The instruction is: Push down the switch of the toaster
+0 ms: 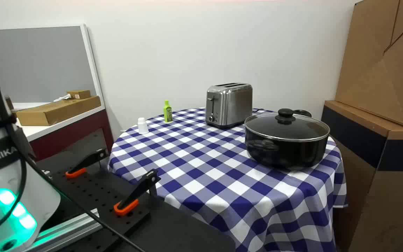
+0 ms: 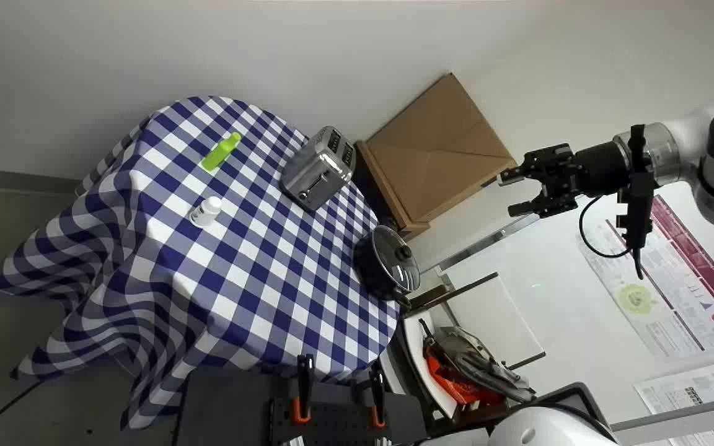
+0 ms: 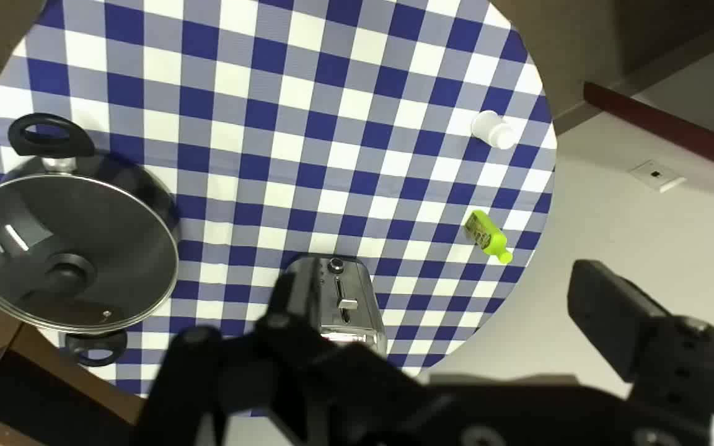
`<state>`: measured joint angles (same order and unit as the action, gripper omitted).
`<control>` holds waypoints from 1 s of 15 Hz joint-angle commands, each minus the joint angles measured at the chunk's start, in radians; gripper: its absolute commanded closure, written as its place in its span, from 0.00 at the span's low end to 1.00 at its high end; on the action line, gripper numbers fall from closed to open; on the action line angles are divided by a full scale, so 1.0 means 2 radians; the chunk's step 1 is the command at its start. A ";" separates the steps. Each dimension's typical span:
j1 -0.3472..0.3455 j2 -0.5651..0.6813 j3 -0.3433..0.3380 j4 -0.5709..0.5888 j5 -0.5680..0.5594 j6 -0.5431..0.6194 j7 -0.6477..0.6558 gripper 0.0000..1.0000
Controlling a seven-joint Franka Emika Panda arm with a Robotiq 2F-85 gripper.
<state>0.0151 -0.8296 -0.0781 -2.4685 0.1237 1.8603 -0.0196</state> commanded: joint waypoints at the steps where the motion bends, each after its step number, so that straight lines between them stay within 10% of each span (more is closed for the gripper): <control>1: -0.006 0.001 0.004 0.001 0.003 -0.001 -0.003 0.00; 9: -0.017 0.119 0.016 -0.004 -0.022 0.121 0.000 0.00; 11: -0.017 0.174 0.019 0.002 -0.028 0.175 0.002 0.26; 15: -0.010 0.305 0.029 0.031 -0.037 0.290 0.004 0.45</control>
<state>-0.0070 -0.4168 -0.0404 -2.4905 0.0720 2.3185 -0.0186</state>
